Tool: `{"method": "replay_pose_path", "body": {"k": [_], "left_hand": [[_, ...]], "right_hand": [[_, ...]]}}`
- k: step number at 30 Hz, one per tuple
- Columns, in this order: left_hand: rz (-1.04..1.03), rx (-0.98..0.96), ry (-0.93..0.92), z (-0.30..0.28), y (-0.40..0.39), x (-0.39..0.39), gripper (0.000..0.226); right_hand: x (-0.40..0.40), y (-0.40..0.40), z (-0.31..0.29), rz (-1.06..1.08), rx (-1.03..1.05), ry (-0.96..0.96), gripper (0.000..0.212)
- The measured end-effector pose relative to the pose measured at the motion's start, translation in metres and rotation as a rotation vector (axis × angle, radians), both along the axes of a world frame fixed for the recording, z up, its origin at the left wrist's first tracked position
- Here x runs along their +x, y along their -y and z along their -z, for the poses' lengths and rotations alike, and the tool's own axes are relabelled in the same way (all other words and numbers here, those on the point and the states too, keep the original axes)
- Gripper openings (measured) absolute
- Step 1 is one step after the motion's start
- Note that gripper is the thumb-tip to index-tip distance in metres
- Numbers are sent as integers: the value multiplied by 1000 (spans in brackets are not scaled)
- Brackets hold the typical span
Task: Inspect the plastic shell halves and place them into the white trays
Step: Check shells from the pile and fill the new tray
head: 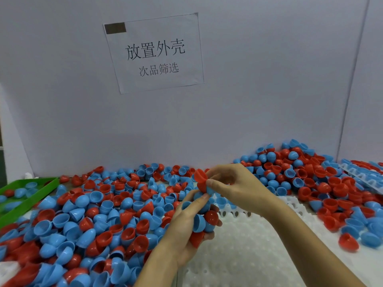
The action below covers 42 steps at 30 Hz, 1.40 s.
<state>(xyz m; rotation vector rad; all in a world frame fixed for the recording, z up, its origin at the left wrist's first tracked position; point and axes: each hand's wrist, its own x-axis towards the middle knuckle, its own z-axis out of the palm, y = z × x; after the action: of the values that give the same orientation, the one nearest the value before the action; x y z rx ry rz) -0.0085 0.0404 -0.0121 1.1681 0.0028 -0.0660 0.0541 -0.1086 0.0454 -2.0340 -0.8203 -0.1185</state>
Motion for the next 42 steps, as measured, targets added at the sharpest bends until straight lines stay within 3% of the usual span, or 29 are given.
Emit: {"method": "replay_pose_path", "body": {"k": [4,10,15,19,24,32,36,42], "left_hand": [[0,20,15,0,0,0,27],[17,-76,35,2,-3,2,42],[-55,-312,10,0,-8,5,49],[-147,-413,-6,1,-12,8,50],[-148,-351,-14,1,-11,7,38],[-166,-305,-38,3,-8,8,56],[-195,-301,-69,3,-7,8,63],[-200,-293,-69,4,-5,10,66]], "right_hand": [[4,0,0,58,82,-75,16],[7,-1,4,167,364,-180,4],[10,2,7,257,413,-212,7],[2,-10,10,172,298,-228,16],[-7,-24,16,139,66,-37,20],[3,-14,15,172,-48,5,20],[25,34,2,319,-72,17,18],[59,117,27,741,-421,23,26]]}}
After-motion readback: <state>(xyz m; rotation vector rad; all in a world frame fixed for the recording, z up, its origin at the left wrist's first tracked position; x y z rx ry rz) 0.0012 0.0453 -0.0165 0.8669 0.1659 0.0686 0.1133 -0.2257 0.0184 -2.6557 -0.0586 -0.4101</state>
